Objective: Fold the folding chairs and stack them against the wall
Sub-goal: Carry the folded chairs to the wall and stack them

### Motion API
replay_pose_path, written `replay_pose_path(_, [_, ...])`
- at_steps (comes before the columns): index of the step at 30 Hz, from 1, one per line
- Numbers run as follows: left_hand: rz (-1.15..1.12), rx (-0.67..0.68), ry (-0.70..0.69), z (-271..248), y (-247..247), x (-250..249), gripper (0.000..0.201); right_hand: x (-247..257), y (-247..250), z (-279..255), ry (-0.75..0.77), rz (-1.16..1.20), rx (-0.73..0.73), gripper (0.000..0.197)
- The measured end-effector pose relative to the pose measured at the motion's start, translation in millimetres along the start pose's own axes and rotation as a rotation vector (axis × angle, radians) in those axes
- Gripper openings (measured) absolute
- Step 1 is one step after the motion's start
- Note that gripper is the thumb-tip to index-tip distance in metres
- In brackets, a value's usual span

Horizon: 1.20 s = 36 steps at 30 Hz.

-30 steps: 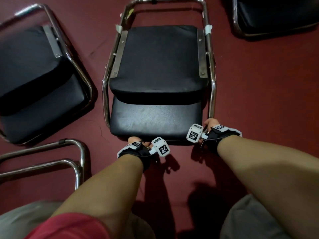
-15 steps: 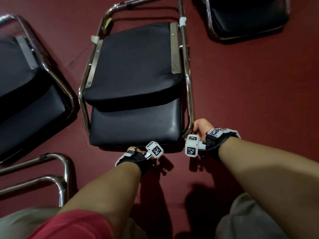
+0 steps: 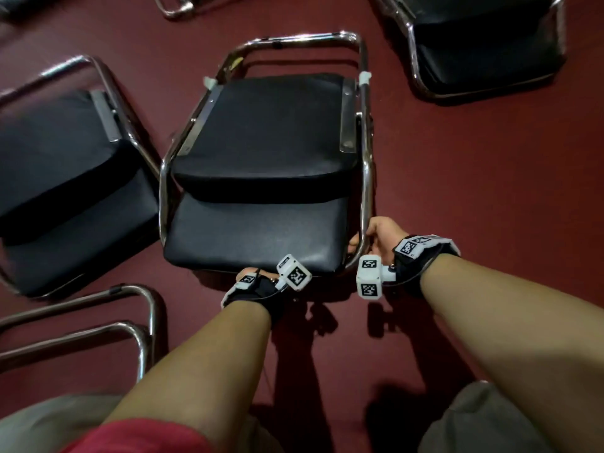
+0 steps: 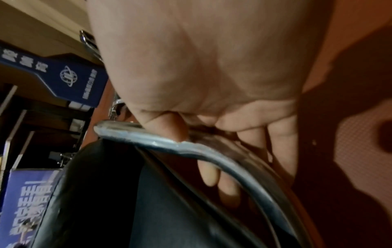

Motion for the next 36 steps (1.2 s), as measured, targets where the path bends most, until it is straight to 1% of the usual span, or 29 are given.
replay_pose_path(1, [-0.044,0.013,0.023,-4.3,4.1,0.5,0.068,2.6,-6.3,-2.7,0.014,-0.006,0.020,0.026])
replay_pose_path(2, [0.002,-0.002,0.028,-9.6,12.0,-0.8,0.071,6.1,-12.9,-8.5,0.024,-0.016,0.033,0.025])
replay_pose_path(4, [0.089,-0.083,0.035,-23.8,34.1,-0.8,0.088,19.5,-23.8,-13.3,0.076,-0.019,0.059,0.015])
replay_pose_path(5, [0.097,-0.103,0.032,-30.5,42.5,-2.2,0.091,30.1,-27.2,-12.9,0.114,-0.024,0.054,0.016])
replay_pose_path(7, [0.138,-0.139,-0.019,-38.3,57.0,-4.0,0.084,53.5,-37.1,-14.0,0.178,-0.021,0.061,0.025])
replay_pose_path(8, [0.141,-0.145,-0.036,-43.7,62.4,-4.3,0.081,65.2,-42.1,-16.0,0.202,0.011,0.070,0.025])
replay_pose_path(11, [0.127,-0.217,-0.033,-47.7,81.7,-1.6,0.073,94.9,-54.1,-19.7,0.299,0.059,0.039,0.018])
replay_pose_path(12, [0.095,-0.229,0.000,-51.0,91.3,0.5,0.070,104.4,-58.7,-23.5,0.358,0.039,0.017,0.016])
replay_pose_path(14, [-0.041,-0.252,0.065,-49.2,108.7,6.2,0.069,122.2,-69.5,-31.4,0.470,-0.018,0.007,0.019])
replay_pose_path(15, [-0.141,-0.249,0.108,-48.0,117.0,8.6,0.063,129.2,-75.9,-36.3,0.500,-0.026,0.025,0.021])
replay_pose_path(16, [-0.312,-0.277,0.157,-49.1,127.6,10.9,0.052,135.5,-82.7,-42.2,0.518,-0.019,0.052,0.023])
replay_pose_path(17, [-0.583,-0.304,0.208,-46.5,135.5,14.8,0.042,141.8,-88.4,-48.2,0.530,-0.002,0.076,0.024])
replay_pose_path(18, [-0.927,-0.294,0.210,-46.6,139.7,11.6,0.040,147.9,-92.8,-54.4,0.537,0.017,0.090,0.024])
replay_pose_path(19, [-1.243,-0.290,0.175,-48.6,145.5,4.7,0.044,153.8,-96.4,-60.5,0.543,0.036,0.097,0.024])
replay_pose_path(20, [-1.483,-0.265,0.160,-54.3,149.1,-1.6,0.048,158.4,-99.8,-64.4,0.543,0.057,0.104,0.025])
replay_pose_path(21, [-1.623,-0.250,0.150,-54.7,152.0,-4.5,0.050,162.4,-102.7,-68.2,0.538,0.076,0.115,0.025])
replay_pose_path(22, [-1.713,-0.236,0.143,-58.7,156.1,-8.4,0.051,166.1,-105.4,-72.2,0.532,0.093,0.126,0.024])
replay_pose_path(24, [-1.886,-0.235,0.132,-53.1,161.7,-10.6,0.051,172.9,-110.8,-77.9,0.520,0.128,0.152,0.023])
replay_pose_path(25, [-1.965,-0.264,0.133,-47.0,164.0,-8.9,0.051,176.0,-113.1,-80.5,0.516,0.147,0.162,0.022])
replay_pose_path(26, [-1.988,-0.303,0.130,-43.4,167.4,-5.8,0.052,179.4,-114.8,-83.0,0.514,0.167,0.169,0.020])
replay_pose_path(27, [-2.002,-0.331,0.097,-38.1,172.6,-3.9,0.053,181.9,-116.4,-85.5,0.509,0.188,0.175,0.019])
replay_pose_path(29, [-1.984,-0.336,0.005,-32.3,183.7,-3.6,0.060,184.9,-121.4,-89.6,0.486,0.234,0.202,0.019])
replay_pose_path(32, [-1.987,-0.260,-0.102,-36.3,193.7,-6.7,0.068,183.8,-128.2,-93.1,0.437,0.275,0.240,0.020])
replay_pose_path(33, [-1.996,-0.236,-0.117,-37.4,195.1,-6.6,0.067,181.6,-130.2,-94.0,0.424,0.275,0.241,0.019])
replay_pose_path(36, [-1.991,-0.213,-0.042,-41.7,189.2,0.7,0.062,172.6,-128.5,-93.4,0.403,0.274,0.212,0.019])
Point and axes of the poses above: each hand's wrist, its own z-axis towards the middle knuckle, its own y-axis out of the back of the hand, x = y × z, the point moved 8 cm from there along z, towards the middle knuckle, and after that the axes turned 5 degrees about z, right-handed, at the moved point
